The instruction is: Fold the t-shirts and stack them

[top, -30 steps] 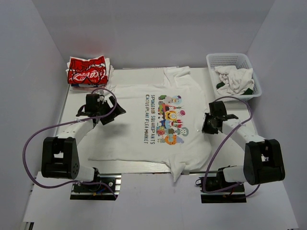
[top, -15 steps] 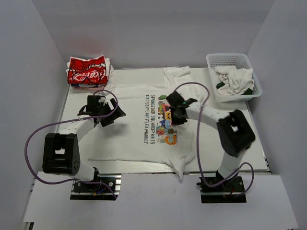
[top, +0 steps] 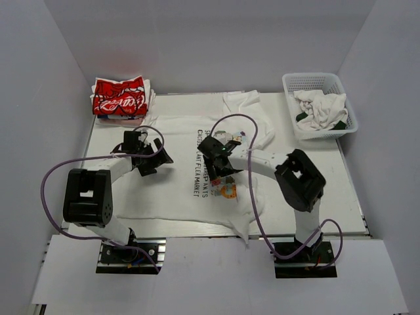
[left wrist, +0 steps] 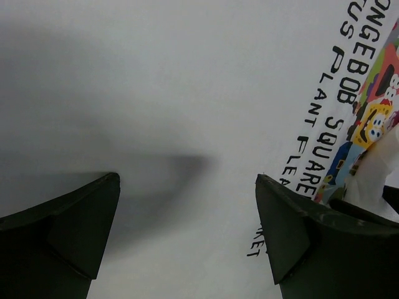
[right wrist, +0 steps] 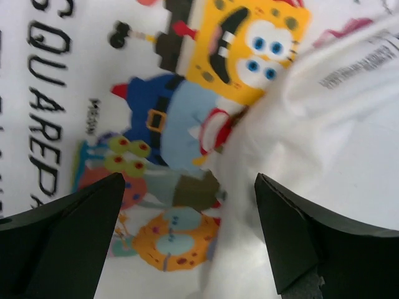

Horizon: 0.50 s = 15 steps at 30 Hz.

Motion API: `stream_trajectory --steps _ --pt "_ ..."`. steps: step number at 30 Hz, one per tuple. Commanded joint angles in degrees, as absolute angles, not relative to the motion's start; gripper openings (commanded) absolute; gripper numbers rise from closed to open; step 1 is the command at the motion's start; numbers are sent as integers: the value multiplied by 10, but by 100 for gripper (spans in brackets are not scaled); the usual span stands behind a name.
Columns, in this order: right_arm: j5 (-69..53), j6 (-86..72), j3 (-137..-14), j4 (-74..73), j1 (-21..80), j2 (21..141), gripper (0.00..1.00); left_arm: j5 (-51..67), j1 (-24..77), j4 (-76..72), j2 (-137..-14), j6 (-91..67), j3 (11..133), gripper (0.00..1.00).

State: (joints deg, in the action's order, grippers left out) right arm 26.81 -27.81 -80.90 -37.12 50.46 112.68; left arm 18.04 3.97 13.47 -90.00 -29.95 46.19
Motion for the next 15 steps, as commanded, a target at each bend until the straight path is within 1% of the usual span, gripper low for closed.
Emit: stream_trajectory --steps 1,2,3,4,7,11,12,15 --pt "270 -281 -752 -329 483 994 91 196 41 137 -909 -278 479 100" --pt "259 -279 -724 -305 476 977 91 196 41 137 -909 -278 485 100" --pt "218 -279 -711 -283 469 948 91 203 41 131 -915 -272 485 100" --pt "205 -281 -677 -269 440 923 91 203 41 131 -915 -272 491 100" --pt "171 -297 -637 -249 399 884 91 214 41 124 -926 -265 497 100" --pt "140 -307 -604 -224 319 867 91 229 41 117 -937 -260 497 100" --pt "135 -310 -601 -214 313 867 91 234 41 117 -943 -260 497 100" --pt "94 -307 -589 -182 284 887 84 228 41 117 -943 -255 497 100"
